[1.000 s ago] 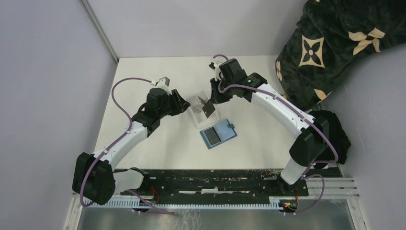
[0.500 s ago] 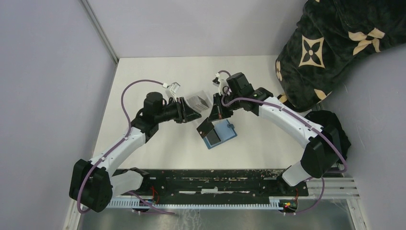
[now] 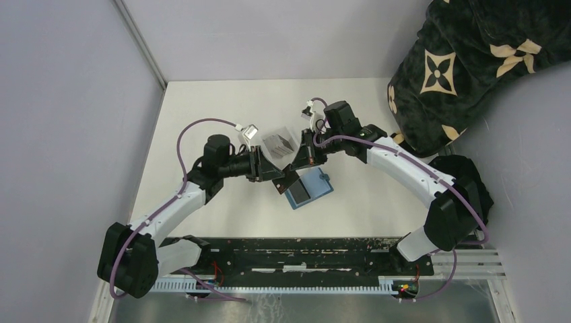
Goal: Put the credit cards into the card holder
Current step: Pick up the credit card from the storage box.
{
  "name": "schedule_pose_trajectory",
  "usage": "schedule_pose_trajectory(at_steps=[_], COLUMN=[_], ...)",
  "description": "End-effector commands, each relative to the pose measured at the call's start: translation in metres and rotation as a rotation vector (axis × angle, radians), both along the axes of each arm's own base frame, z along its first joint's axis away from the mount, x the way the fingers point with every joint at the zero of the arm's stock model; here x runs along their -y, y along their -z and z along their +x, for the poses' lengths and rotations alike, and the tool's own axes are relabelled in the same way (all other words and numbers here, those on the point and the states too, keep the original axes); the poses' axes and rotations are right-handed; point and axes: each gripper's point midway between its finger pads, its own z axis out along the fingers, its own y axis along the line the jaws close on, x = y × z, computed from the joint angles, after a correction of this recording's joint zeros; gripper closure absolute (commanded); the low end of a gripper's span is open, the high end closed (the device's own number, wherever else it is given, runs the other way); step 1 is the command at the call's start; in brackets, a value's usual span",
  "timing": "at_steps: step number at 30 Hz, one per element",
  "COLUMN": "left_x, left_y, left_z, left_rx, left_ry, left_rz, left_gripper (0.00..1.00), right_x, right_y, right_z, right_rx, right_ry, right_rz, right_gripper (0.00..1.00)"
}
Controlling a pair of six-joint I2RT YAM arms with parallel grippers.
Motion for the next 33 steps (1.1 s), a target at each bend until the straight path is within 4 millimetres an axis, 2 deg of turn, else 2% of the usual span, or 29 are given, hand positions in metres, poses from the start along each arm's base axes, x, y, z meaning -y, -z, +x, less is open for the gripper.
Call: schedule_pose_trajectory(at_steps=[1, 8, 11, 17, 21, 24, 26, 29, 33], left_x=[0.007, 0.013, 0.014, 0.015, 0.015, 0.010, 0.005, -0.003, -0.008], left_y=[-0.015, -0.009, -0.007, -0.002, 0.005, 0.017, 0.028, 0.036, 0.050], left_z=[-0.007, -0.013, -0.014, -0.017, -0.017, -0.008, -0.003, 0.003, 0.009], left_rx=[0.066, 0.017, 0.008, -0.021, -0.045, -0.066, -0.078, -0.081, -0.110], left_ry=[0.084, 0.146, 0.157, 0.175, 0.154, 0.066, -0.019, -0.157, -0.346], left_rz=[-0.054, -0.080, -0.087, -0.106, -0.104, -0.074, -0.047, -0.036, -0.043], left_gripper=[0.53, 0.60, 0.69, 0.96, 0.97, 0.97, 0.97, 0.97, 0.97], right_x=[-0.008, -0.014, -0.015, -0.017, -0.017, -0.011, -0.003, 0.012, 0.040], right_y=[-0.016, -0.011, -0.010, -0.009, -0.007, -0.003, 0.002, 0.008, 0.019], right_z=[0.002, 0.008, 0.014, 0.025, 0.031, 0.040, 0.043, 0.050, 0.064], right_rx=[0.012, -0.040, -0.049, -0.067, -0.070, -0.043, -0.015, 0.054, 0.134], right_ry=[-0.030, -0.037, -0.031, -0.016, -0.005, 0.036, 0.066, 0.120, 0.247], right_rz=[0.086, 0.130, 0.141, 0.156, 0.154, 0.115, 0.051, -0.043, -0.190], right_gripper=[0.99, 0.99, 0.99, 0.99, 0.98, 0.81, 0.66, 0.56, 0.53])
